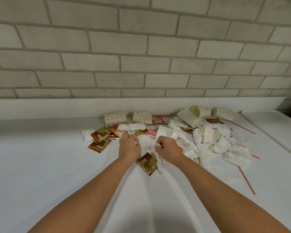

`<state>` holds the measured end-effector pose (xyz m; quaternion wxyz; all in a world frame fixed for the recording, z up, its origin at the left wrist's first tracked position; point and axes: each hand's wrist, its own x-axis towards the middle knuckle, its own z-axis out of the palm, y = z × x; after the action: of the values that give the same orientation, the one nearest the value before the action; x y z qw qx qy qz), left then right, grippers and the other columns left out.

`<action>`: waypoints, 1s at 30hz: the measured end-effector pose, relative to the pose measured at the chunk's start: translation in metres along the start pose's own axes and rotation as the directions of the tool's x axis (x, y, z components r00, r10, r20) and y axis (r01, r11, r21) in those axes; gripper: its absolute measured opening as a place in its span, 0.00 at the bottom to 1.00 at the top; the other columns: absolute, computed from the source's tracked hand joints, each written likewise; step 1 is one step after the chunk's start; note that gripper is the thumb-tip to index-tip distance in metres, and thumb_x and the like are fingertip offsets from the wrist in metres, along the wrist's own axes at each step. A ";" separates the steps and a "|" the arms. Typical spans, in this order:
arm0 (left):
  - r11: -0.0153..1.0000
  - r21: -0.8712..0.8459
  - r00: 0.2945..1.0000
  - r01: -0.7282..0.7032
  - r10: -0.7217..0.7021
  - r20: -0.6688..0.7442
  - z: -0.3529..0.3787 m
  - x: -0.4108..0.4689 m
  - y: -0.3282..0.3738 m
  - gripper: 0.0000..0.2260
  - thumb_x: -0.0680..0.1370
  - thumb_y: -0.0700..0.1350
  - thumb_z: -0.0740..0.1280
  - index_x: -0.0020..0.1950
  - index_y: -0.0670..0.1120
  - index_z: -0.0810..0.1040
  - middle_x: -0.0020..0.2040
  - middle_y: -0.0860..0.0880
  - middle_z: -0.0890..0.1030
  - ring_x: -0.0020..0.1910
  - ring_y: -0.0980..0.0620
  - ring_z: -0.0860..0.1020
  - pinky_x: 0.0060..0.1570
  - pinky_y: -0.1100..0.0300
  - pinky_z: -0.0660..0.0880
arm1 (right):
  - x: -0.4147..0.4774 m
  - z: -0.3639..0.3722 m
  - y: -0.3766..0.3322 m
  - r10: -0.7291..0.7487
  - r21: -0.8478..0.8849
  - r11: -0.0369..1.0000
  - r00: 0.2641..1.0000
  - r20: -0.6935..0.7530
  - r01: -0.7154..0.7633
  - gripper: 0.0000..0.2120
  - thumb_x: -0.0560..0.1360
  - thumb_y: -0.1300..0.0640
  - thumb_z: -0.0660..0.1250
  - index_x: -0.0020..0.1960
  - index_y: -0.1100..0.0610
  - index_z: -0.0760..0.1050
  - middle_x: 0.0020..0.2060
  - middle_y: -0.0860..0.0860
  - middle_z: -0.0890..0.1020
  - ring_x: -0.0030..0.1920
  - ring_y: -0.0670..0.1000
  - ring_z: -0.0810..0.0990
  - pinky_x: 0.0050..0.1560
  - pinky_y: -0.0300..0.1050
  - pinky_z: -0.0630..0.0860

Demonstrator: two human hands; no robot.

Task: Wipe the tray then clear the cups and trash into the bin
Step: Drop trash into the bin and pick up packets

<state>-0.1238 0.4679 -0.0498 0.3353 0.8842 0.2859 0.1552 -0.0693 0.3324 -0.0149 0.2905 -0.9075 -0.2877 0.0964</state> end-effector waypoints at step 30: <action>0.952 0.223 0.955 0.208 -0.247 0.165 0.003 0.030 0.005 0.33 0.66 0.53 0.75 0.66 0.46 0.67 0.68 0.46 0.67 0.69 0.44 0.64 0.63 0.49 0.68 | -0.010 0.033 -0.007 0.139 -0.255 0.965 0.940 0.312 -0.058 0.29 0.74 0.47 0.68 0.67 0.59 0.62 0.61 0.55 0.75 0.60 0.54 0.75 0.55 0.47 0.73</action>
<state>-0.0967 0.4813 -0.0462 0.2847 0.8856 0.3670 0.0000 -0.0920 0.3463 -0.0376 0.1209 -0.9208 -0.2955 0.2241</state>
